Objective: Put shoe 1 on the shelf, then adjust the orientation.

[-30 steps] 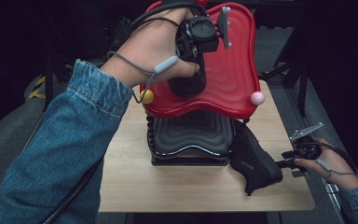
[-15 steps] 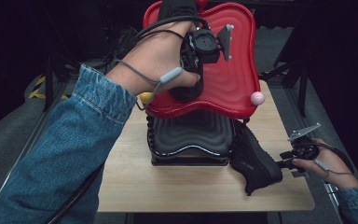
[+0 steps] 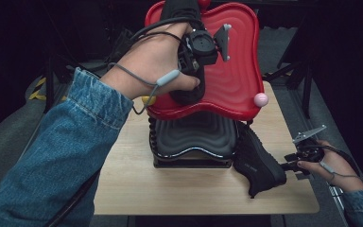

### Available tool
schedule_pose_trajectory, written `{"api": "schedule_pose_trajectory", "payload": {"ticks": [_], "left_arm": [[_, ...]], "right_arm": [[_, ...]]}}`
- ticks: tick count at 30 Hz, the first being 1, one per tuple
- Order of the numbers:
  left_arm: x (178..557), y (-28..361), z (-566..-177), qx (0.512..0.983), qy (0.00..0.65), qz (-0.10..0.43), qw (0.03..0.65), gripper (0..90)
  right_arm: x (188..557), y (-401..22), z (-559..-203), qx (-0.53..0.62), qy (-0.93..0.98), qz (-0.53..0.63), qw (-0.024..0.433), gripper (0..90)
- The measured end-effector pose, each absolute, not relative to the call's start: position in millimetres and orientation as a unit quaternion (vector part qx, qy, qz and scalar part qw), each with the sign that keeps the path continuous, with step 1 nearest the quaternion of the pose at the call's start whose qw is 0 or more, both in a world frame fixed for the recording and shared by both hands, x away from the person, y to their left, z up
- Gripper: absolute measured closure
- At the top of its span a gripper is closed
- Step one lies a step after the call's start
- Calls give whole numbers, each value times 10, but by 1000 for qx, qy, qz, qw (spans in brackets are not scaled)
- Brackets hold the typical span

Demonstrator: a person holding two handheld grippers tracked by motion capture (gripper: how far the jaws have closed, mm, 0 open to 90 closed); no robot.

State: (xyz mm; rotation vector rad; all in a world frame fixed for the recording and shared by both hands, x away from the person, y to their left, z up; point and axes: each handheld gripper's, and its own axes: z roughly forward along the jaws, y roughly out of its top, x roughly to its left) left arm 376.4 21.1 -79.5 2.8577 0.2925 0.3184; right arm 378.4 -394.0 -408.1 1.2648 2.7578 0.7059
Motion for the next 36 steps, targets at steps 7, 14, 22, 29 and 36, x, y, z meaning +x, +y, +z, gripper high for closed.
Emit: {"api": "schedule_pose_trajectory", "payload": {"ticks": [7, 14, 22, 29, 36], "left_arm": [[3698, 294, -711, 976, 117, 123, 138, 548], [3598, 341, -561, 974, 114, 130, 149, 444], [3492, 466, -385, 968, 118, 139, 170, 440], [3357, 626, -296, 964, 124, 147, 185, 419], [3267, 846, -239, 961, 130, 163, 180, 401]], "right_arm": [[3792, -3929, -4062, 403, 885, 231, 15, 426], [3794, -3912, -4021, 403, 884, 236, 20, 423], [3793, -3895, -3976, 402, 884, 236, 23, 422], [3809, -3897, -3953, 403, 884, 235, 25, 422], [3812, -3882, -3933, 400, 886, 234, 26, 422]]}}
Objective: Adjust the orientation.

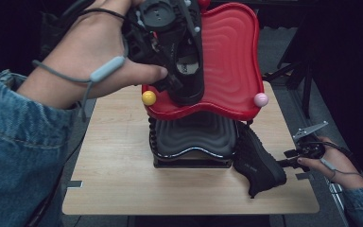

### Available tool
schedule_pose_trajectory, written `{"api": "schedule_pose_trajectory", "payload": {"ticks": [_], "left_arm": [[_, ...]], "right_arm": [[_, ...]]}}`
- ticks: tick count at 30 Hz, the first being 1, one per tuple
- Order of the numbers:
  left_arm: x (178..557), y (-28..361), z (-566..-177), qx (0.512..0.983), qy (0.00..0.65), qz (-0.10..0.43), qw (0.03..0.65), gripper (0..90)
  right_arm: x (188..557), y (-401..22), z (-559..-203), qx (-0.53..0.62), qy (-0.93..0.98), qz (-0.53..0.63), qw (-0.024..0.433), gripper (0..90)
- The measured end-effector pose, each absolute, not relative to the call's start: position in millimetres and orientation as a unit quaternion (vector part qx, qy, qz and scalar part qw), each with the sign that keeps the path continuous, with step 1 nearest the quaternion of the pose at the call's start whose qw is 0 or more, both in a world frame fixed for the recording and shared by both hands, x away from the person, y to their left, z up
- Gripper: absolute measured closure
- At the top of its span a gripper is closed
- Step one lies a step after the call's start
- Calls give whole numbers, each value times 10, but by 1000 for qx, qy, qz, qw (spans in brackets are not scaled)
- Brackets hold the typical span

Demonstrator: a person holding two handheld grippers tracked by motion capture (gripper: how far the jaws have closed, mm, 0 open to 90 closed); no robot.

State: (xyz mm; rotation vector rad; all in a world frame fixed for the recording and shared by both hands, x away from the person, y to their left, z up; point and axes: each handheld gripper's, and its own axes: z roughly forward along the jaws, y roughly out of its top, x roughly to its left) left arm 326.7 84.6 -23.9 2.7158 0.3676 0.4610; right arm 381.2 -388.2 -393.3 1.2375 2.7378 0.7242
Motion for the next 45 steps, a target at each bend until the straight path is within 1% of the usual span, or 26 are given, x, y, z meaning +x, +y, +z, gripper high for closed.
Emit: {"api": "schedule_pose_trajectory", "payload": {"ticks": [6, 9, 10, 11, 12, 19, 22, 23, 24, 26, 27, 29, 30, 32, 35, 38, 41, 42, 44, 45], "left_arm": [[3247, 1118, -302, 955, 163, 167, 184, 402], [3271, 1293, -392, 952, 183, 163, 185, 405], [3271, 1293, -392, 952, 183, 163, 185, 409], [3290, 1386, -470, 950, 196, 165, 181, 422], [3290, 1386, -470, 950, 196, 165, 181, 429], [3366, 1615, -728, 946, 223, 149, 183, 418], [3413, 1721, -916, 944, 238, 149, 176, 411], [3419, 1779, -1040, 940, 246, 150, 182, 407], [3419, 1779, -1040, 940, 246, 150, 182, 402], [3443, 1876, -1248, 936, 259, 136, 197, 394], [3443, 1876, -1248, 936, 259, 136, 197, 388], [3471, 1945, -1443, 933, 274, 129, 195, 383], [3471, 1945, -1443, 933, 274, 129, 195, 381], [3497, 1985, -1570, 933, 280, 120, 193, 378], [3535, 2063, -1738, 927, 300, 117, 193, 366], [3560, 2145, -1966, 915, 339, 109, 190, 361], [3583, 2211, -2247, 913, 351, 88, 188, 351], [3583, 2211, -2247, 913, 351, 88, 188, 350], [3594, 2241, -2417, 912, 355, 80, 189, 351], [3610, 2262, -2579, 911, 358, 76, 192, 352]], "right_arm": [[3822, -3889, -3923, 401, 886, 233, 28, 422], [3820, -3885, -3904, 400, 886, 233, 29, 422], [3820, -3886, -3902, 401, 886, 232, 29, 422], [3821, -3888, -3901, 402, 885, 233, 29, 422], [3821, -3888, -3901, 402, 885, 233, 29, 422], [3836, -3913, -3833, 405, 882, 240, 33, 434], [3835, -3908, -3823, 403, 884, 237, 32, 444], [3833, -3902, -3824, 397, 886, 236, 28, 454], [3828, -3896, -3824, 394, 888, 235, 28, 460], [3823, -3886, -3817, 390, 891, 233, 25, 473], [3824, -3883, -3812, 388, 892, 232, 26, 478], [3828, -3872, -3797, 386, 893, 231, 28, 493], [3828, -3872, -3797, 386, 893, 231, 28, 493], [3831, -3858, -3781, 384, 893, 231, 27, 509], [3836, -3826, -3760, 380, 896, 229, 26, 553], [3838, -3804, -3738, 385, 892, 237, 16, 587], [3852, -3782, -3709, 384, 893, 236, 8, 627], [3855, -3773, -3700, 382, 894, 234, 9, 640], [3864, -3750, -3688, 375, 899, 228, 4, 647], [3870, -3732, -3690, 370, 902, 223, 2, 661]]}}
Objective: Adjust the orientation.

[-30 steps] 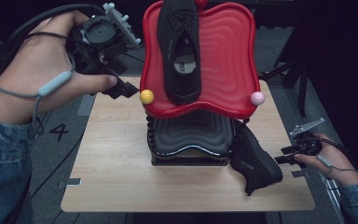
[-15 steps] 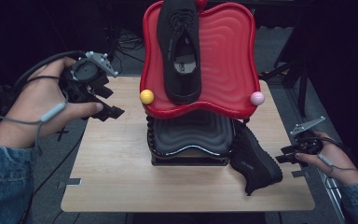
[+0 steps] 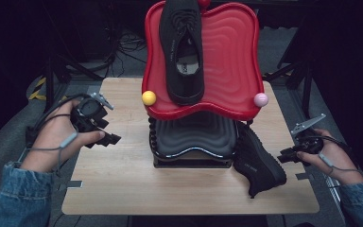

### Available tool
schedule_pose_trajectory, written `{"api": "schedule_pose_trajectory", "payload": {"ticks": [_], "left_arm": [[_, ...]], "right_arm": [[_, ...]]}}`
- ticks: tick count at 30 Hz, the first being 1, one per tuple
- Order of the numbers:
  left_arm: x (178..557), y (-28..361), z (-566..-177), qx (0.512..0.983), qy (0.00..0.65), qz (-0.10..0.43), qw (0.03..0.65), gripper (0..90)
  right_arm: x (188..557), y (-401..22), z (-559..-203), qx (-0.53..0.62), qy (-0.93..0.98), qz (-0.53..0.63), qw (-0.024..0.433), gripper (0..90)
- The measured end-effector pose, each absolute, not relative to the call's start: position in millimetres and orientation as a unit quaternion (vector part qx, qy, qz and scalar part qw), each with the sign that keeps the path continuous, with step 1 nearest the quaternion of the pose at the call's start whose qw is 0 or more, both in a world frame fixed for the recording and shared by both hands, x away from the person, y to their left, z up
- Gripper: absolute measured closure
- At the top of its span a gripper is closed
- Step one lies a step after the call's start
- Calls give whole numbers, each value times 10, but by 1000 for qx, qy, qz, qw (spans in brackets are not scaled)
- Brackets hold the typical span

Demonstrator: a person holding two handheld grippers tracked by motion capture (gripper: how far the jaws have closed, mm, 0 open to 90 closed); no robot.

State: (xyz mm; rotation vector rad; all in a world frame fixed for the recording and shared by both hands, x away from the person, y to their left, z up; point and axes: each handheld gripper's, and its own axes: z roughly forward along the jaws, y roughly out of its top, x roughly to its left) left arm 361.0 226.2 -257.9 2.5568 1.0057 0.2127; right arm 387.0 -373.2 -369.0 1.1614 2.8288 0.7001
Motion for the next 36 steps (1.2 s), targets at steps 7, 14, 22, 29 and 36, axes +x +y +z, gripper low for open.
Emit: {"api": "schedule_pose_trajectory", "payload": {"ticks": [7, 14, 22, 29, 36], "left_arm": [[3664, 2260, -2995, 910, 360, 78, 192, 364], [3666, 2287, -3402, 899, 377, 53, 218, 339], [3694, 2345, -3628, 889, 397, 70, 217, 306], [3706, 2327, -3799, 895, 399, 54, 191, 303], [3700, 2339, -3857, 895, 404, 50, 186, 293]], "right_arm": [[3903, -3612, -3647, 355, 908, 221, 6, 779], [3920, -3502, -3618, 347, 913, 214, 11, 870], [3973, -3402, -3611, 346, 912, 220, 16, 900], [4015, -3302, -3591, 343, 912, 226, 13, 900], [4032, -3149, -3681, 333, 917, 218, 0, 900]]}}
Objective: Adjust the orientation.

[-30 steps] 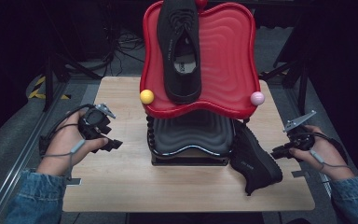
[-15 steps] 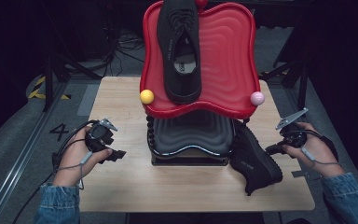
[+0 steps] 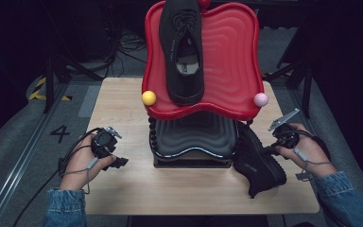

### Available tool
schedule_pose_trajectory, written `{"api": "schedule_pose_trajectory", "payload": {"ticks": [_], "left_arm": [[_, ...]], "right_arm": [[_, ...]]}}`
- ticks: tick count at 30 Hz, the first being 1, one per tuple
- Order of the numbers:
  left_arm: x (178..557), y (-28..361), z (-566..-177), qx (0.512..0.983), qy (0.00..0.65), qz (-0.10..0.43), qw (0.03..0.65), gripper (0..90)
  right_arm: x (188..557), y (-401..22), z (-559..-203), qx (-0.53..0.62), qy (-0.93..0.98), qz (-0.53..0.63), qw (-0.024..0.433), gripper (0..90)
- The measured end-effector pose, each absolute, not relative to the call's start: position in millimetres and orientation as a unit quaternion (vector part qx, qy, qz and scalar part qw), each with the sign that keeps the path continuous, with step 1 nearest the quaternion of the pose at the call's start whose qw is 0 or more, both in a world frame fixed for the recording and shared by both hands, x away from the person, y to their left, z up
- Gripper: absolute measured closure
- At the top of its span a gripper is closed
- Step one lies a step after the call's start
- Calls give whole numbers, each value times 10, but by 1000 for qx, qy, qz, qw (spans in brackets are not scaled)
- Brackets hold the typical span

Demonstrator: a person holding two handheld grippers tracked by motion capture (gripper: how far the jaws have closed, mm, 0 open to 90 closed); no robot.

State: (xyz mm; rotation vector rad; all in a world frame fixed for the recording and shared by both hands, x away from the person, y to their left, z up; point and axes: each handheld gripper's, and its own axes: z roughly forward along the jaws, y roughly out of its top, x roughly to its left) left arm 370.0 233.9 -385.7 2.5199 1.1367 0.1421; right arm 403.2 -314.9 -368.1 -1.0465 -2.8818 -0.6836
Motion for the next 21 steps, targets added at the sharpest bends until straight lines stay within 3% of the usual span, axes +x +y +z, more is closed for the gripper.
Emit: {"api": "schedule_pose_trajectory", "payload": {"ticks": [8, 13, 21], "left_arm": [[3672, 2368, -3867, 893, 405, 51, 188, 287], [3652, 2400, -3932, 895, 405, 47, 178, 279], [3626, 2468, -4014, 892, 412, 46, 180, 275]], "right_arm": [[4048, -3174, -3670, -330, -921, -208, -7, 900], [4108, -3311, -3690, -349, -907, -233, 24, 900], [4143, -3354, -3651, -356, -908, -219, 14, 900]]}}
